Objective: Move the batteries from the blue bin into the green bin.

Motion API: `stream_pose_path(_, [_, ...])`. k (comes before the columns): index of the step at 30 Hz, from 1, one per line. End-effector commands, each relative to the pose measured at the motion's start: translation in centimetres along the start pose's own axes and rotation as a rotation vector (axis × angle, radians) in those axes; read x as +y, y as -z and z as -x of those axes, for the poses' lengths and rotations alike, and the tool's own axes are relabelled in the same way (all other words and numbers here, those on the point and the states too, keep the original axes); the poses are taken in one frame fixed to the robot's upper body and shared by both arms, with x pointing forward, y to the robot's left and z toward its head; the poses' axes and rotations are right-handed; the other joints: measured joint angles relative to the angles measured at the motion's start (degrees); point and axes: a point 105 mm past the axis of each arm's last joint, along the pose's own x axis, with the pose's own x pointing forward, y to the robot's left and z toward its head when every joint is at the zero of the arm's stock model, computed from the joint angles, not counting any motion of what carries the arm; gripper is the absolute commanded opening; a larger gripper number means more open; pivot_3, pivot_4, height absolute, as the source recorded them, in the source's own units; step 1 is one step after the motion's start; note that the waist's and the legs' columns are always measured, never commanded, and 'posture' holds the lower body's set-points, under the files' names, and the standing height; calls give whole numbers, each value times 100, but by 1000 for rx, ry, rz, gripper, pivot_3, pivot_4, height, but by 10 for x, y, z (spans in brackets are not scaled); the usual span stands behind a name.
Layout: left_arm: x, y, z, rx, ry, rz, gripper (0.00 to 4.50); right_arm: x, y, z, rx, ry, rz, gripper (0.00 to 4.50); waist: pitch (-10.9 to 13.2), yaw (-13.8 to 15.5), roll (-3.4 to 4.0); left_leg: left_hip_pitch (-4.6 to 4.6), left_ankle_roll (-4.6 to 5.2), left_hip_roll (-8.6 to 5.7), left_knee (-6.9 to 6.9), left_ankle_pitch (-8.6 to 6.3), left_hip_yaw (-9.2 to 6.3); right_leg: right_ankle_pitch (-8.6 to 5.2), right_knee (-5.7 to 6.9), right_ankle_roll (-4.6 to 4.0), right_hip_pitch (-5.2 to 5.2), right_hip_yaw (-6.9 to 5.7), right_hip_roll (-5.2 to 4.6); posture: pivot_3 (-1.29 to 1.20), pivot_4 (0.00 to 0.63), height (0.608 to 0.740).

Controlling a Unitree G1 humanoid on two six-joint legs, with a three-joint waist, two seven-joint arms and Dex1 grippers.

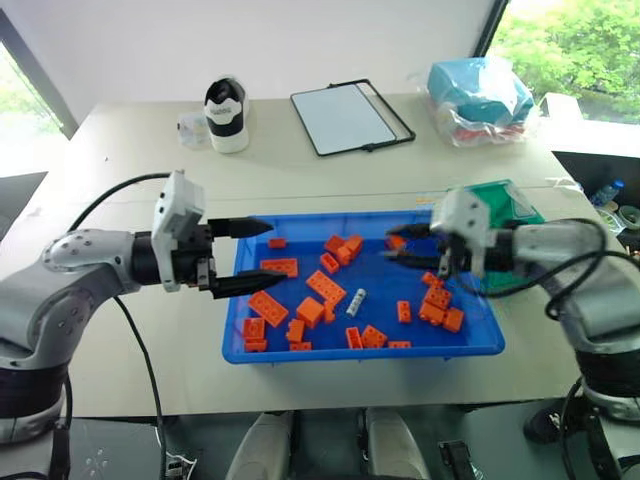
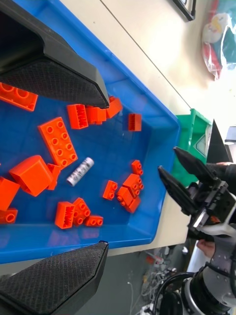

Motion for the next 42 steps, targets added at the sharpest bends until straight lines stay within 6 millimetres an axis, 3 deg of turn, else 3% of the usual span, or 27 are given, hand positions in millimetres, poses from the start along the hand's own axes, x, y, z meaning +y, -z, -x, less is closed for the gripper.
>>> stream_pose_path(1, [2,-10,-2,-20,14,-43,4500,12,-4,-7,27,-60,134,1821,0,-9,0,0,1,0,0,-1,2,0,0,0,0,0,0,0,150,731])
stream_pose_path(10, [1,-10,3,-13,5,-50,4500,8,28,-60,129,-343,569,1821,1,-129,-1,6,1,3,-2,-1,17,1,-3,3,2,0,2,0,150,731])
stream_pose_path(17, [-9,-5,11,7,-32,-52,4500,13,47,-72,135,-520,741,1821,3,-98,0,6,-2,2,0,0,16,1,0,3,2,1,3,0,150,731])
stream_pose_path(25, [-10,-6,16,6,-72,-54,4500,29,56,-83,96,-627,763,1821,3,-109,-1,12,-3,3,0,0,11,1,2,3,6,1,7,0,150,731])
stream_pose_path(29, [-11,-8,15,1,-78,-56,4500,25,52,-96,89,-617,786,1821,3,-136,0,16,-4,4,-1,0,11,1,4,3,6,2,10,0,150,731])
stream_pose_path(35, [-8,-9,17,-3,-91,-57,4500,18,45,-96,85,-606,803,1821,3,-96,0,17,-7,3,0,0,7,1,4,2,9,3,12,0,150,731])
stream_pose_path(42, [-6,-10,14,-14,-91,-59,4500,29,44,-103,61,-652,848,1821,3,-118,0,17,-8,3,-2,0,7,1,4,2,8,3,13,0,150,731])
